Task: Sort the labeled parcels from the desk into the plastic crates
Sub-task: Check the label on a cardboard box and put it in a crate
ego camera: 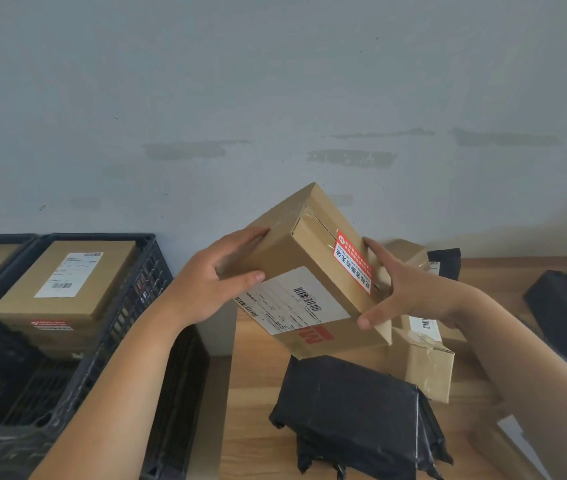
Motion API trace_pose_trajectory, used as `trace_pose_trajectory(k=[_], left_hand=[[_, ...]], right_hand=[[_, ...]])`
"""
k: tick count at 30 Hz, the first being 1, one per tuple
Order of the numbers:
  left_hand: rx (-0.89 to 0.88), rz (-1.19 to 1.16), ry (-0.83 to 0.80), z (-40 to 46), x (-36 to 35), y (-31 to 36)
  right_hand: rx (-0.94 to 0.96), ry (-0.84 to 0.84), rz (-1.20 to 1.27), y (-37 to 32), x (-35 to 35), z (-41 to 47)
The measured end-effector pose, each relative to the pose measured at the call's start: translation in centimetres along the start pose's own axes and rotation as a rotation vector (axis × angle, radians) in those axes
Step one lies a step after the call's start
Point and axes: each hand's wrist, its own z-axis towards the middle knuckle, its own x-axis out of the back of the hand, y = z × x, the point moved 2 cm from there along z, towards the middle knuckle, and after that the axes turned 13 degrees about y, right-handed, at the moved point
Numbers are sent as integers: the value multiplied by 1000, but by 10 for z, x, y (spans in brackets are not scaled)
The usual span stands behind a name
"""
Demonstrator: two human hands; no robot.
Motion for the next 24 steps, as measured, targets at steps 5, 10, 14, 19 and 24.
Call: trace_pose_trajectory(k=[5, 10, 14, 19, 24], left_hand=[[-13, 16, 76, 7, 4, 9], [-44, -122, 315, 16, 7, 12], [40, -354, 543, 20, 11, 7], [277, -564, 671, -6, -17, -14], [444, -644, 481, -28, -69, -17]], right_hand=[[71, 101, -96, 4, -10, 5], [122, 105, 175, 11, -21, 7], [96, 172, 410, 17, -25, 12], [-22, 167, 794, 27, -47, 23], [-144, 180, 1093, 15, -77, 30]])
